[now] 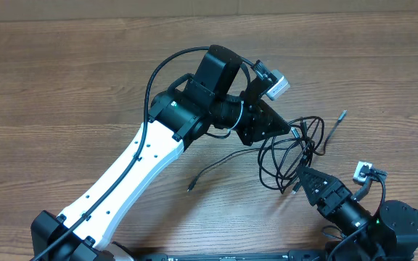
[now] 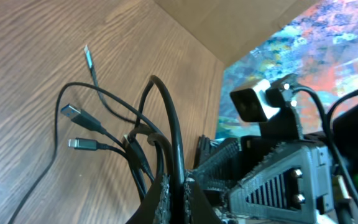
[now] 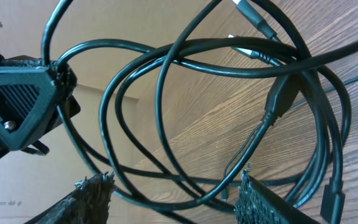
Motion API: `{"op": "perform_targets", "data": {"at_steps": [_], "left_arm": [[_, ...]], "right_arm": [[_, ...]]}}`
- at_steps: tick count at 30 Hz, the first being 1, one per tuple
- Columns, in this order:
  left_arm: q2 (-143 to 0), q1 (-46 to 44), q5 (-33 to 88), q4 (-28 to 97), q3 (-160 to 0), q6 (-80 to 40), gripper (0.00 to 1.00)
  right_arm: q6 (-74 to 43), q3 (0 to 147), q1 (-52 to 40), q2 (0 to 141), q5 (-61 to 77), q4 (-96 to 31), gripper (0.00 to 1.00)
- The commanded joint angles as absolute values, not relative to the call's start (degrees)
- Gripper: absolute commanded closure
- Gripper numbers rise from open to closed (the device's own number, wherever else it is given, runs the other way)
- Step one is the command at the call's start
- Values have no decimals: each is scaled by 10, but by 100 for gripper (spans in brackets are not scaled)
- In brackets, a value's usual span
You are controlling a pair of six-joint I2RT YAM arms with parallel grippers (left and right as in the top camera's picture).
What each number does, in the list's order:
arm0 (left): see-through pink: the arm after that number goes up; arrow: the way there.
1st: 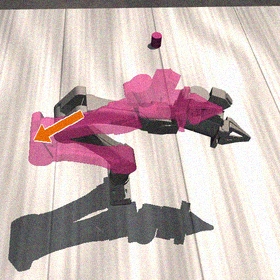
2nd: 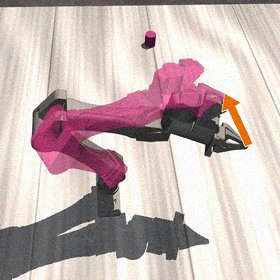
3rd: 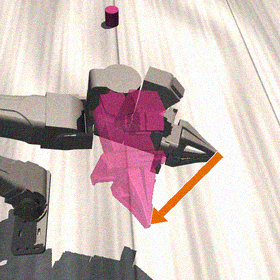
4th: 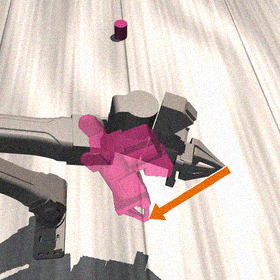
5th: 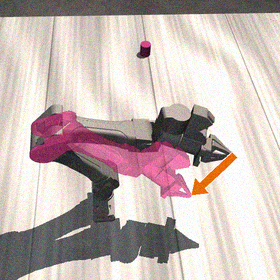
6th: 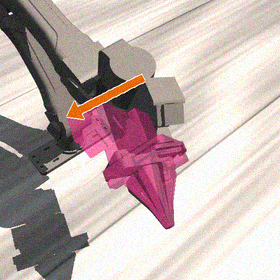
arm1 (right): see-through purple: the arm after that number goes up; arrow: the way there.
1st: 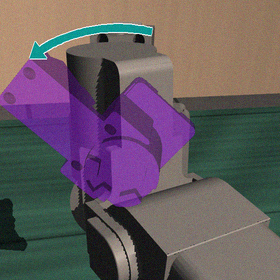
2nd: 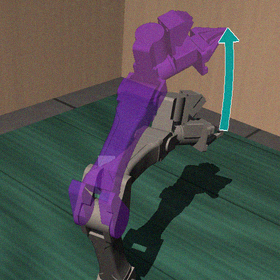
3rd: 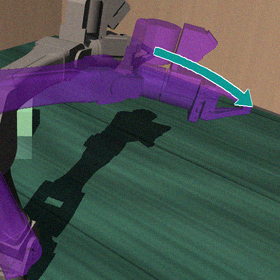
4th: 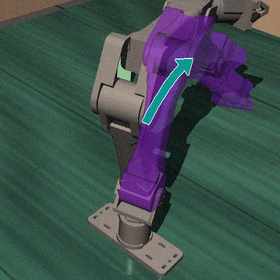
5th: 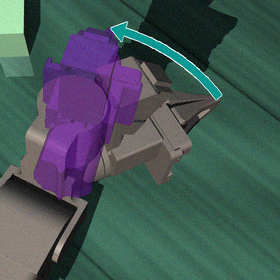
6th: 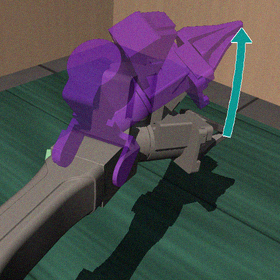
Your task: Untangle cables
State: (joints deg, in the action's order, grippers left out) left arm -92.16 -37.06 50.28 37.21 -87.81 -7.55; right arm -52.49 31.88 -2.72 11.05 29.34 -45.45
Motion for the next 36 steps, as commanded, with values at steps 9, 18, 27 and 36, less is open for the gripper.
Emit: {"op": "perform_targets", "data": {"at_steps": [9,18,27,36], "left_arm": [[-918,-379,581,357,-894,-93,96],[-918,-407,562,357,-894,-90,96],[-918,-442,502,353,-894,-94,96],[-918,-435,360,367,-894,-131,96]], "right_arm": [[-520,300,-29,111,280,-451,36],[-522,300,-29,111,280,-438,36],[-522,300,-29,111,280,-438,91],[-522,300,-29,111,300,-438,96]]}}
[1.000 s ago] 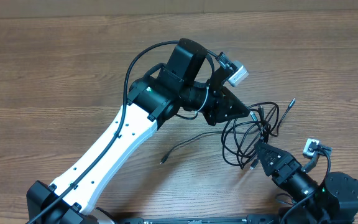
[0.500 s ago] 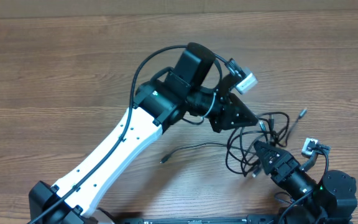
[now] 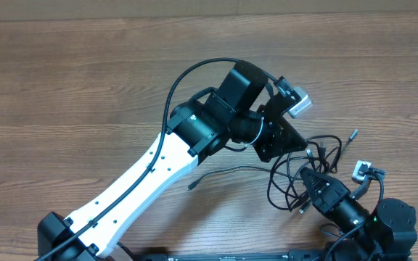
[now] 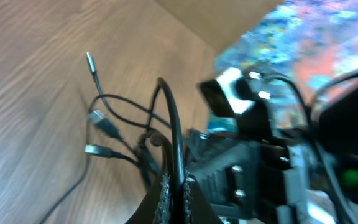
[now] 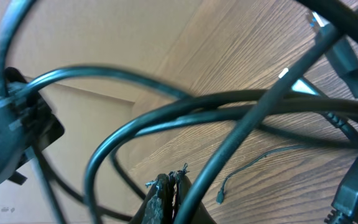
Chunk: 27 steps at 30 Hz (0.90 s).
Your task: Untangle cables
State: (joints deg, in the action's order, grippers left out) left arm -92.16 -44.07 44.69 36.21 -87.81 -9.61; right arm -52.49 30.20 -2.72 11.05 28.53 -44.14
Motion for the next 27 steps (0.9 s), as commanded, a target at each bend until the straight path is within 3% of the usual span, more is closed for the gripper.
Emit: {"op": "perform_targets", "data": {"at_steps": [1,7,18,27], "left_arm": [[-918,-432,323,377,-894,-143,96],[-918,-396,141,476,-894,-211,96],[-918,-325,-12,652,-894,-211,96],[-918,-285,-52,699,-893,-211,96]], "right_arm": [[-523,300,-29,111,307,-437,96],[-526,300,-29,111,334,-402,96],[-557,300,-29,111,331,-206,96],[-590,300,-29,111,241,-48,96]]}}
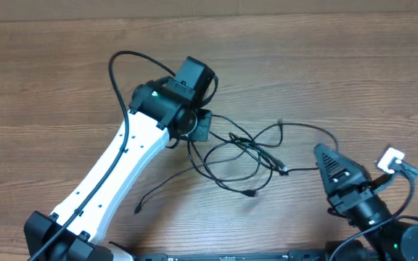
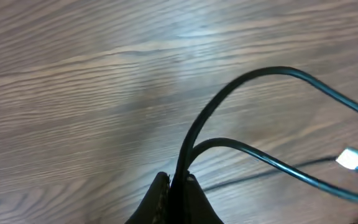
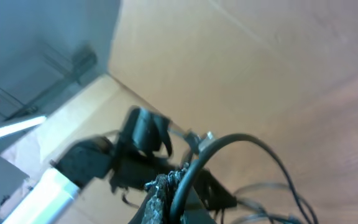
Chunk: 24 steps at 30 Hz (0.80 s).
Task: Untangle cables
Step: 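Pull the bundle left with the left gripper, stretching cable between grippers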
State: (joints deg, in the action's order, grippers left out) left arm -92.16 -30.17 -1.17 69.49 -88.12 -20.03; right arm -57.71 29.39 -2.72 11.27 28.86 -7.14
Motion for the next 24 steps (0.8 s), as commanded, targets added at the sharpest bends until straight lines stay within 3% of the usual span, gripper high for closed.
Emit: {"op": "perform_targets", "data": {"at_steps": [1,12,24], "left_arm": [[-918,-280,-55,701,-893,-211,96],[-918,-218,-156,745,-892,-256,96],[-918,-68,-166,772,-892,-365,96]], "right_arm": [[-603,300,-29,111,223,-33,96],[-612,300,-29,111,66,12,96],[-553,300,-29,111,10,0,96]]}}
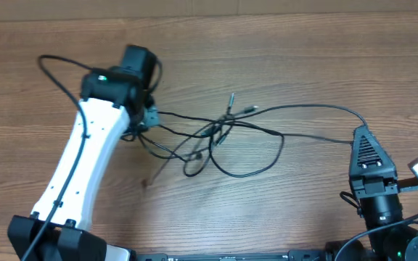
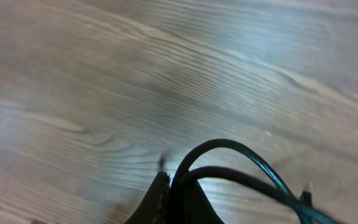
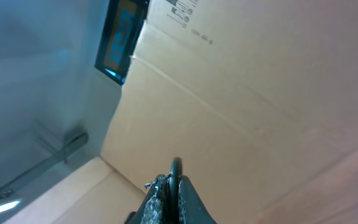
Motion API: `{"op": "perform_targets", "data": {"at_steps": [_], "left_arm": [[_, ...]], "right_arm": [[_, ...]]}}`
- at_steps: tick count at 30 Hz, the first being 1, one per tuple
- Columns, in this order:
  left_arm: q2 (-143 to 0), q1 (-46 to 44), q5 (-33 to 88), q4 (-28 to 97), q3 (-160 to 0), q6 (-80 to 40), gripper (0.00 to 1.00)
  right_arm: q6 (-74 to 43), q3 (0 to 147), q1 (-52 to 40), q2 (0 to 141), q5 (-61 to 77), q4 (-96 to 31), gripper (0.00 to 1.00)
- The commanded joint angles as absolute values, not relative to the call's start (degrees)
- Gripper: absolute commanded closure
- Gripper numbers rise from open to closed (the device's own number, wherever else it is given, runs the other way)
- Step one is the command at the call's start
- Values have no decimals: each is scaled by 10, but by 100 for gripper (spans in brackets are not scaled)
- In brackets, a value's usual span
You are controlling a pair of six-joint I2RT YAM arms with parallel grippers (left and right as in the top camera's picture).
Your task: Untangle cables
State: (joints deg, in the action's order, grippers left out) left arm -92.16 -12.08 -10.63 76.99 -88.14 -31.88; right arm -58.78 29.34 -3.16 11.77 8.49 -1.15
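Thin black cables [image 1: 218, 132] lie strung across the wooden table [image 1: 325, 210], knotted near the middle, with a wide loop below the knot and loose plug ends [image 1: 231, 97] sticking out. My left gripper [image 1: 149, 116] is at the left end, shut on a black cable strand [image 2: 229, 149]; its fingers [image 2: 161, 193] pinch it tightly. My right gripper [image 1: 359, 130] is at the right end, shut on a cable that arcs back to the knot. In the right wrist view the gripper [image 3: 174, 177] shows only a short cable stub between its fingers.
A cardboard wall [image 3: 260, 93] stands behind the table's far edge. The left arm's white link [image 1: 78, 174] crosses the left half of the table, its own black lead [image 1: 49, 61] looping out to the left. The right arm's base [image 1: 383, 217] sits at the front right.
My left gripper has moved further left and my right gripper further right, each still shut on cable. The bundle is drawn out longer between them, the knot now left of centre.
My left gripper held the bunched cables at centre right while my right gripper stood open around them. Then the right gripper was shut on a strand. Later the grippers were apart with the bundle loosened, and now it is stretched across the table.
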Motion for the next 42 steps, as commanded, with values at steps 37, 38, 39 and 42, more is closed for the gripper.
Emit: {"op": "perform_targets", "data": {"at_steps": [37,38,39,42], "left_arm": [[-918,30,-76,771,-892,-375,96],[-918,30,-70,771,-892,-375,96],[-918,30,-63,771,-892,-375,96],[-918,29,-61,771,-892,-375,96]], "right_arm": [[-419,300,-29,111,-171,-475,89],[-419,300,-29,111,-162,-475,88],[-419,300,-29,111,-144,-475,87],[-419,300,-29,111,-122,-478,75]]}}
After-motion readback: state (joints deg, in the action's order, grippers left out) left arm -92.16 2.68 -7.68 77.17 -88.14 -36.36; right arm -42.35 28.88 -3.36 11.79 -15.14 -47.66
